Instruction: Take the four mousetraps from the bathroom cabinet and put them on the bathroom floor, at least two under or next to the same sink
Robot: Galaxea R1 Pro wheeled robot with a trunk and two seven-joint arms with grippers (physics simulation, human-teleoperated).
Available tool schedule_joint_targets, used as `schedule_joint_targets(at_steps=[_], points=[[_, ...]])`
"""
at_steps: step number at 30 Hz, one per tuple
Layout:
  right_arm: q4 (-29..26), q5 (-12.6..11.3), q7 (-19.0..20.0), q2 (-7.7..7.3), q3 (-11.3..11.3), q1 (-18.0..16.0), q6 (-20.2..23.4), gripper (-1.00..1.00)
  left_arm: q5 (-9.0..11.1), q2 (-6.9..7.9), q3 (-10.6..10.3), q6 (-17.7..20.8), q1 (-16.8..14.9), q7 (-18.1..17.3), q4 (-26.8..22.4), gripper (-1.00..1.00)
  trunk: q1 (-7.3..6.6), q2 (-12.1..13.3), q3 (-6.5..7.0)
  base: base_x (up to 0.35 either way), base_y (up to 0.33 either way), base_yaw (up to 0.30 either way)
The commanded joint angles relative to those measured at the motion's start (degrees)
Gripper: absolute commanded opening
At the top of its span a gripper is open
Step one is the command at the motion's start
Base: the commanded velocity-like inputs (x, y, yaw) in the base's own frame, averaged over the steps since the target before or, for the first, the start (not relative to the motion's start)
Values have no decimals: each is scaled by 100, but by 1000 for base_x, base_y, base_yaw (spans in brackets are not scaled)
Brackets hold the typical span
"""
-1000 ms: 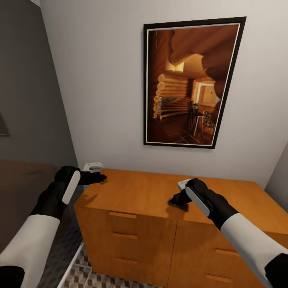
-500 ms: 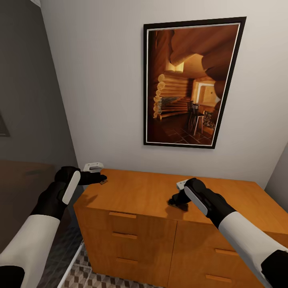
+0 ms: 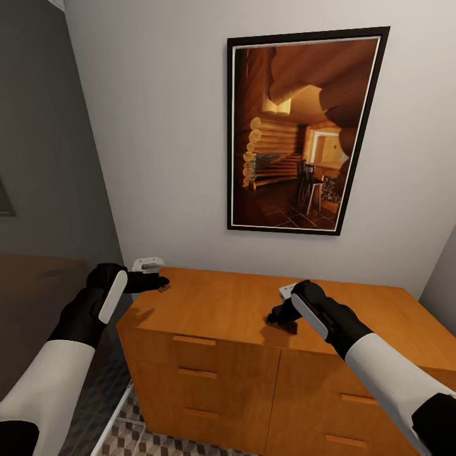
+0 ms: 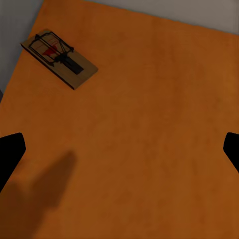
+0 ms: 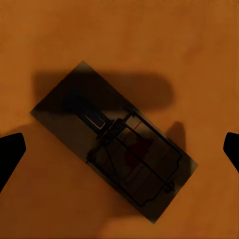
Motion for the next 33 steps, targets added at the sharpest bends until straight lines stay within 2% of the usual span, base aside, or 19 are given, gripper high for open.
schedule_joint_targets(at_steps=[1, 14, 33], points=[[1, -61, -58, -6, 25, -15, 11, 100, 5, 5, -11, 19, -5, 1, -4, 100, 1, -5, -8, 0, 0, 0], [201, -63, -30, 4, 28, -156, 11, 100, 5, -2, -11, 19, -5, 0, 2, 100, 1, -5, -8, 0, 0, 0], [439, -54, 3, 15, 58, -177, 11, 100, 5, -4, -11, 19, -5, 0, 4, 100, 1, -5, -8, 0, 0, 0]])
